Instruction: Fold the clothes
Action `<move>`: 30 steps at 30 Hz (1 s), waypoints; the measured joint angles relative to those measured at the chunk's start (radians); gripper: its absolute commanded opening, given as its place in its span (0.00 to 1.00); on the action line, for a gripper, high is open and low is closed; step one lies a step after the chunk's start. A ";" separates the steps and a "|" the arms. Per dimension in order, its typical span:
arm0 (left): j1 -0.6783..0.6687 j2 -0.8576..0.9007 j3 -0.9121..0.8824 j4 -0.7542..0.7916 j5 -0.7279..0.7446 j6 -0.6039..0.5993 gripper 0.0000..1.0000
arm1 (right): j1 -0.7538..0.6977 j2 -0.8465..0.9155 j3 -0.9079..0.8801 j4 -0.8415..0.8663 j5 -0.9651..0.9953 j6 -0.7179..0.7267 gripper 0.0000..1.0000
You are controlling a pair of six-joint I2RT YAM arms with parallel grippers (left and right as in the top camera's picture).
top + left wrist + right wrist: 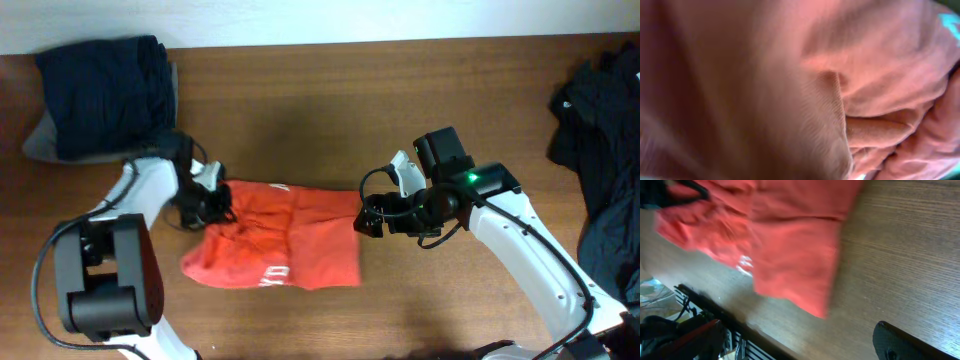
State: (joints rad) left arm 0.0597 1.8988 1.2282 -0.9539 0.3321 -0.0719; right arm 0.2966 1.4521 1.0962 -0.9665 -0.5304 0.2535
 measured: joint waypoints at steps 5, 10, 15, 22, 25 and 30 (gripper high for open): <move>0.025 0.000 0.189 -0.136 -0.111 -0.001 0.00 | 0.000 0.000 0.000 0.000 0.003 -0.001 0.99; 0.024 0.000 0.303 -0.220 -0.153 -0.001 0.00 | 0.000 0.000 0.000 0.000 0.008 0.000 0.99; -0.002 0.000 0.369 -0.317 -0.169 -0.001 0.00 | 0.000 0.000 0.000 0.002 0.010 0.000 0.99; -0.111 0.000 0.421 -0.385 -0.190 -0.022 0.00 | 0.000 0.000 0.000 0.002 0.011 -0.003 0.99; -0.177 0.000 0.422 -0.406 -0.246 -0.054 0.01 | 0.000 0.000 0.000 0.002 0.011 -0.003 0.99; -0.294 0.000 0.422 -0.441 -0.327 -0.113 0.02 | 0.000 0.000 0.000 0.002 0.011 -0.003 0.99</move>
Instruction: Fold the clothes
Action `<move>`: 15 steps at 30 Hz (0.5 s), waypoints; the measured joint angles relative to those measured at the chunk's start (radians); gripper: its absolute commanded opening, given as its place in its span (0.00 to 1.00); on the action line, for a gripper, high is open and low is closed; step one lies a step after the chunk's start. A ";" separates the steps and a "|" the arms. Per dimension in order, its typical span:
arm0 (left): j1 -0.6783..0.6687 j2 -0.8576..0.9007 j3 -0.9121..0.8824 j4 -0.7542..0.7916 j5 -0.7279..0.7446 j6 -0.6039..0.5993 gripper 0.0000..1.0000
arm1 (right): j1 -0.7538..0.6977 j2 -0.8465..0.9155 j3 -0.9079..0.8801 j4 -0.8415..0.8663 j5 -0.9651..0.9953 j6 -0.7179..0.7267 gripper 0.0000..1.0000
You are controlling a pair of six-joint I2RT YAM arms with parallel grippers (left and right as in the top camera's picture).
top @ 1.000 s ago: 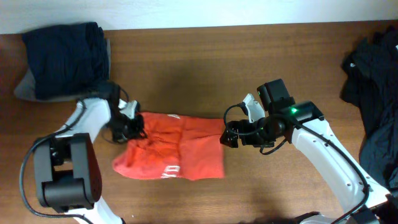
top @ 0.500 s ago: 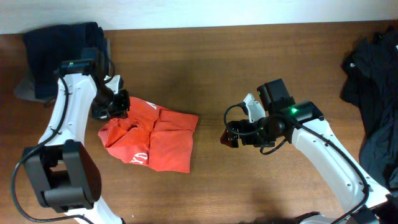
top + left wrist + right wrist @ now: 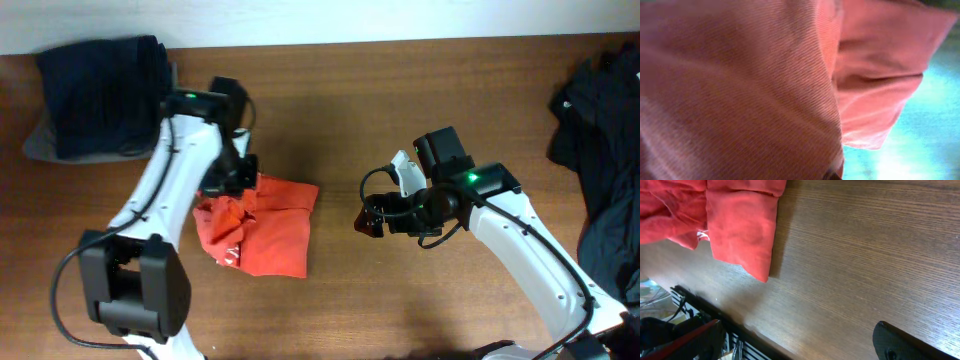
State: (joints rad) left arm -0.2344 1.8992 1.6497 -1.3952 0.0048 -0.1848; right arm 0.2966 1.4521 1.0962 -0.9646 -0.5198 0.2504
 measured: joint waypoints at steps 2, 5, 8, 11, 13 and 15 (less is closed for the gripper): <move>-0.036 0.000 0.000 0.000 -0.014 -0.016 0.03 | 0.000 0.000 0.000 0.000 0.000 -0.001 0.99; -0.084 0.001 0.000 0.002 -0.027 -0.041 0.05 | 0.000 0.000 0.000 -0.001 0.000 0.000 0.99; -0.125 0.009 0.000 0.006 -0.039 -0.055 0.10 | 0.000 0.000 0.000 -0.004 0.000 0.000 0.99; -0.154 0.037 -0.001 0.007 -0.040 -0.067 0.09 | 0.000 0.000 0.000 -0.009 0.000 0.000 0.99; -0.166 0.068 -0.005 0.007 -0.039 -0.071 0.09 | 0.000 0.000 0.000 -0.009 0.000 0.000 0.99; -0.175 0.104 -0.010 0.007 -0.040 -0.072 0.09 | 0.000 0.000 0.000 -0.009 0.000 0.000 0.99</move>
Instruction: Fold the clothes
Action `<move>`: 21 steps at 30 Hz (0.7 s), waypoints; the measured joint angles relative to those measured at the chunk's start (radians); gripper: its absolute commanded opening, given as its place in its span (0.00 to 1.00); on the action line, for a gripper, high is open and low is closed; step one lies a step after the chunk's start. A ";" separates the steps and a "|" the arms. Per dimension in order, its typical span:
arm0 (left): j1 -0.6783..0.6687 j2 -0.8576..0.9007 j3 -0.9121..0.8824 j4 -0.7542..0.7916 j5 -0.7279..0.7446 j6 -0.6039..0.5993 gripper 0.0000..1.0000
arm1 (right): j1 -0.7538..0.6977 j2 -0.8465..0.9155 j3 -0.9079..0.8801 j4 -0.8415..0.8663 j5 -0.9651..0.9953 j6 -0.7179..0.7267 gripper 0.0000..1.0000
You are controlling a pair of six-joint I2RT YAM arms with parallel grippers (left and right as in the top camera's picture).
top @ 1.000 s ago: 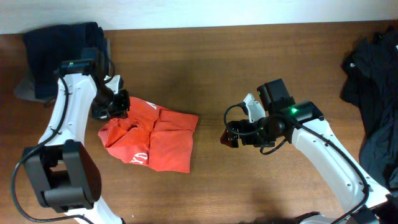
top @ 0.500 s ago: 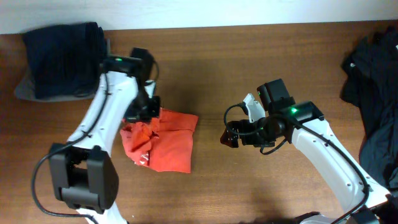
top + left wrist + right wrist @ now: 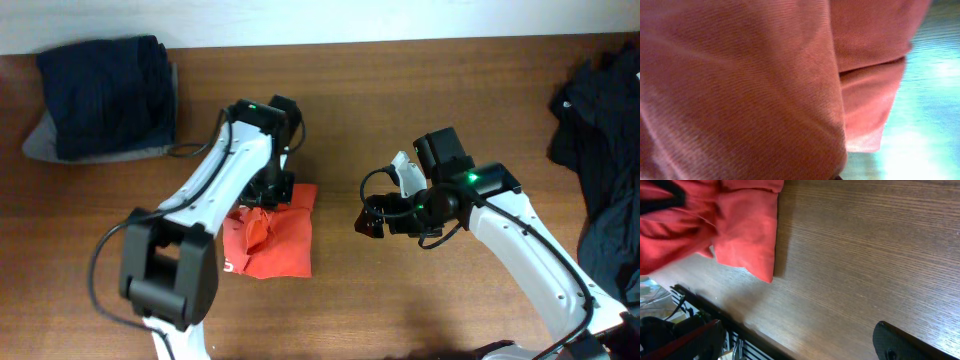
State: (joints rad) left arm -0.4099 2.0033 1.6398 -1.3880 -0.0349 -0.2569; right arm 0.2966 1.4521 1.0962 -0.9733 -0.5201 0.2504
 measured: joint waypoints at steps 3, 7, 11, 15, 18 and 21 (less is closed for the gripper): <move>-0.012 0.048 -0.007 0.000 0.000 -0.003 0.10 | 0.000 0.000 0.000 0.000 0.000 0.000 0.99; -0.031 0.067 -0.011 0.001 0.000 -0.017 0.21 | 0.000 0.000 0.000 0.000 0.000 0.000 0.99; -0.054 0.067 -0.011 0.000 -0.001 -0.028 0.28 | 0.000 0.000 0.000 0.002 0.000 0.000 0.99; -0.073 0.067 -0.011 0.006 0.001 -0.029 0.29 | 0.000 0.000 0.000 0.004 0.000 0.000 0.99; -0.085 0.067 -0.011 0.022 0.016 -0.029 0.33 | 0.000 0.000 0.000 0.005 0.000 0.000 0.99; -0.095 0.067 -0.011 0.042 0.047 -0.028 0.87 | 0.000 0.000 0.000 0.004 0.000 0.000 0.99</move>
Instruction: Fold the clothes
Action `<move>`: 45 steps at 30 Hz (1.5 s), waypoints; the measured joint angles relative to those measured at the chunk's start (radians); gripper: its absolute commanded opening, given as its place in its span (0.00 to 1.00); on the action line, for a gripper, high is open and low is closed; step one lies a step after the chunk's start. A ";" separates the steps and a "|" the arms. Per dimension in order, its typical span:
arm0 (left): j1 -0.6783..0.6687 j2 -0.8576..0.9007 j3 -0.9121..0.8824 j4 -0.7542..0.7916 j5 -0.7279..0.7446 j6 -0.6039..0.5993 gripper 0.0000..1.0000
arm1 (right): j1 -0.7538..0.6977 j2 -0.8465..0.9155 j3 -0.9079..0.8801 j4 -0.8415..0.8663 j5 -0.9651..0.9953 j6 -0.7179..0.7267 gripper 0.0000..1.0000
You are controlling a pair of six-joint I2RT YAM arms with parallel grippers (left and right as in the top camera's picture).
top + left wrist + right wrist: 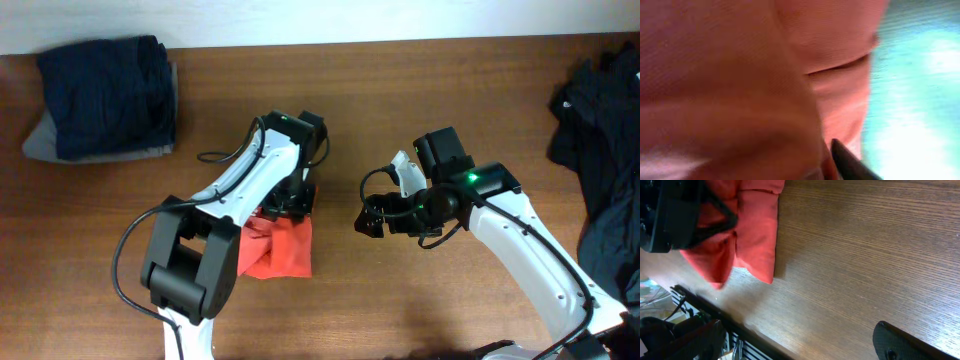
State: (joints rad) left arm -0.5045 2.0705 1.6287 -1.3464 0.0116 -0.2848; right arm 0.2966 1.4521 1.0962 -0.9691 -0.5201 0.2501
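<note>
The red garment (pixel 285 250) lies bunched in a narrow, folded-over heap on the wooden table (pixel 450 100). My left gripper (pixel 296 203) sits over its top right corner, shut on a fold of the cloth. Red fabric (pixel 740 75) fills the left wrist view, with one dark fingertip (pixel 845 162) showing at the bottom. My right gripper (pixel 368 222) hovers to the right of the garment, apart from it, open and holding nothing. In the right wrist view the red garment (pixel 757 240) is at the upper left and only one finger (pixel 905 342) shows.
A folded stack of dark navy clothes (pixel 100 95) lies on a grey piece at the back left. A loose heap of dark clothing (pixel 600 130) covers the right edge. The table's front edge (pixel 715 315) runs close to the garment.
My left gripper has moved a little right and nearer, still holding the cloth. The garment's left part now lies further over the right part, so the heap is narrower. The right arm has not moved.
The garment lay spread wide, with my left gripper at its left edge and my right gripper at its right edge. Then the left gripper held the left part raised and the cloth sat clear of the right gripper. It has since been carried rightward over itself.
</note>
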 measured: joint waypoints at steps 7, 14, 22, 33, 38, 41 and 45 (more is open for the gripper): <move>-0.011 0.000 0.000 -0.002 0.035 -0.008 0.99 | 0.000 0.000 0.000 0.002 0.000 0.000 0.99; -0.011 0.000 0.138 -0.108 0.033 -0.008 0.99 | 0.000 0.000 0.000 0.005 0.000 0.000 0.99; 0.000 0.000 0.376 -0.188 0.025 -0.019 0.99 | 0.000 0.000 0.000 0.007 0.008 0.000 0.99; 0.213 0.000 0.386 -0.269 -0.021 -0.141 0.99 | 0.000 0.000 0.000 0.004 0.012 0.000 0.99; 0.285 0.000 0.371 -0.236 0.006 -0.154 1.00 | 0.000 0.000 0.000 0.004 0.012 0.000 0.99; 0.306 0.000 0.325 -0.185 0.056 -0.149 0.99 | 0.000 0.000 0.000 0.004 0.012 0.000 0.99; 0.325 0.000 0.239 -0.117 0.123 -0.130 0.99 | 0.000 0.000 0.000 0.004 0.016 0.000 0.99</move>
State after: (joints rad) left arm -0.1795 2.0701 1.8675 -1.4635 0.1349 -0.4149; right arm 0.2966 1.4521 1.0962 -0.9649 -0.5045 0.2504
